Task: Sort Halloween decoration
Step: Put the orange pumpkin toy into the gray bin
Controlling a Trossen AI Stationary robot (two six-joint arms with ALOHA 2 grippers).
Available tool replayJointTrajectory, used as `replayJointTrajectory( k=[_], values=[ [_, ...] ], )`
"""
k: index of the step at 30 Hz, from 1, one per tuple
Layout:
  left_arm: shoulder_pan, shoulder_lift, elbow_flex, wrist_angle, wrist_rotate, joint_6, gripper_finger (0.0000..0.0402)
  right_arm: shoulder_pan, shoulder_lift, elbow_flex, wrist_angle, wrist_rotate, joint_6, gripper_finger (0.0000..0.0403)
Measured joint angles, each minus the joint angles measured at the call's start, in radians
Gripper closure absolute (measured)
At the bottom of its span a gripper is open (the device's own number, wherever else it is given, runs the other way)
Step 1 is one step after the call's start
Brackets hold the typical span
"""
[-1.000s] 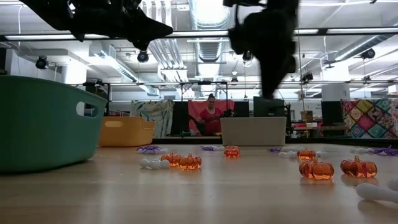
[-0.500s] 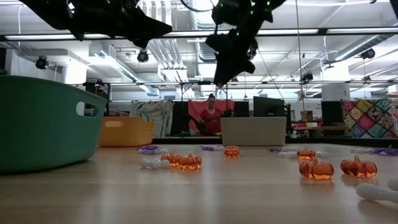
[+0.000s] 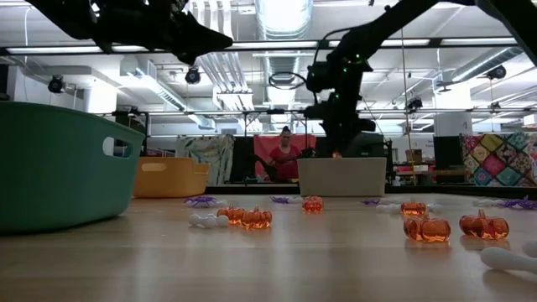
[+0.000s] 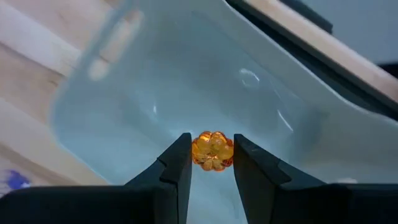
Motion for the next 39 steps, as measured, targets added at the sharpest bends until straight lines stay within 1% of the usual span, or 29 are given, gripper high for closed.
replayJointTrajectory(
  k=[10,16,24,34,39],
  values=[
    [0.0,0.002,0.0,0.0,0.0,0.043,0.0402,-0.007,-0.002,0.0,-0.024,0.007,-0.002,0.0307],
    [0.0,0.008,0.0,0.0,0.001,0.043,0.0402,-0.007,0.055,-0.002,-0.017,0.036,-0.013,0.0307],
    [0.0,0.016,0.0,0.0,0.001,0.043,0.0402,-0.02,0.115,-0.002,0.028,0.034,-0.019,0.0307],
    [0.0,0.016,0.0,0.0,0.001,0.044,0.0402,-0.036,0.131,-0.002,0.03,0.034,0.06,0.0307],
    [0.0,0.016,0.0,0.0,0.001,0.044,0.0402,-0.035,0.132,-0.002,0.029,0.034,0.06,0.0307]
  ],
)
